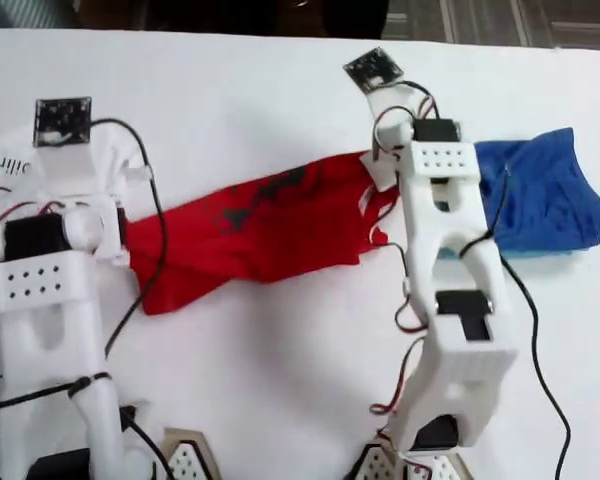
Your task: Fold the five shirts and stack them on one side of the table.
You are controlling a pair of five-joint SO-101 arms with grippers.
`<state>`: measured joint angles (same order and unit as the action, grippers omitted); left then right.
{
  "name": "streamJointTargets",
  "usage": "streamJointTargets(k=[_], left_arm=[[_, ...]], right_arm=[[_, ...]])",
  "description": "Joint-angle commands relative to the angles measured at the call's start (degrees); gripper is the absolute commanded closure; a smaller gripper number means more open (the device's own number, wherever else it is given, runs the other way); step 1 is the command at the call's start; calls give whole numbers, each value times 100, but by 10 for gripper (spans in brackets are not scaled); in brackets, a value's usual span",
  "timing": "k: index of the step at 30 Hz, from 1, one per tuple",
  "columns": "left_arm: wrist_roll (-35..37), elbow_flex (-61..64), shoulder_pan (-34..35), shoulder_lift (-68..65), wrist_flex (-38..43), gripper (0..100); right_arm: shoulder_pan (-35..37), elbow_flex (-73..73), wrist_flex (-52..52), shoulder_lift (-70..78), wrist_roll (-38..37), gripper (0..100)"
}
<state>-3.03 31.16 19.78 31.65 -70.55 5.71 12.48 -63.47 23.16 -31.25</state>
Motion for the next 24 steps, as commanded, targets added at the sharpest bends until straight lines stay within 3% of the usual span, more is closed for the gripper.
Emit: streamJointTargets(k=[1, 4, 10, 16, 24], left_arm=[[-44, 426, -123, 18, 413, 973], [-44, 910, -281, 53, 818, 973], [-563, 1552, -264, 53, 1714, 973], [-571, 1684, -264, 53, 2057, 973], [-563, 1701, -281, 53, 2277, 973]], right_arm=[[-13, 378, -4, 541, -26, 974], [-13, 563, -40, 998, 0, 955], [-84, 1468, -1086, 646, 325, 763], [-57, 1978, -2097, -251, 580, 779], [75, 1433, -3046, -1244, 782, 786]])
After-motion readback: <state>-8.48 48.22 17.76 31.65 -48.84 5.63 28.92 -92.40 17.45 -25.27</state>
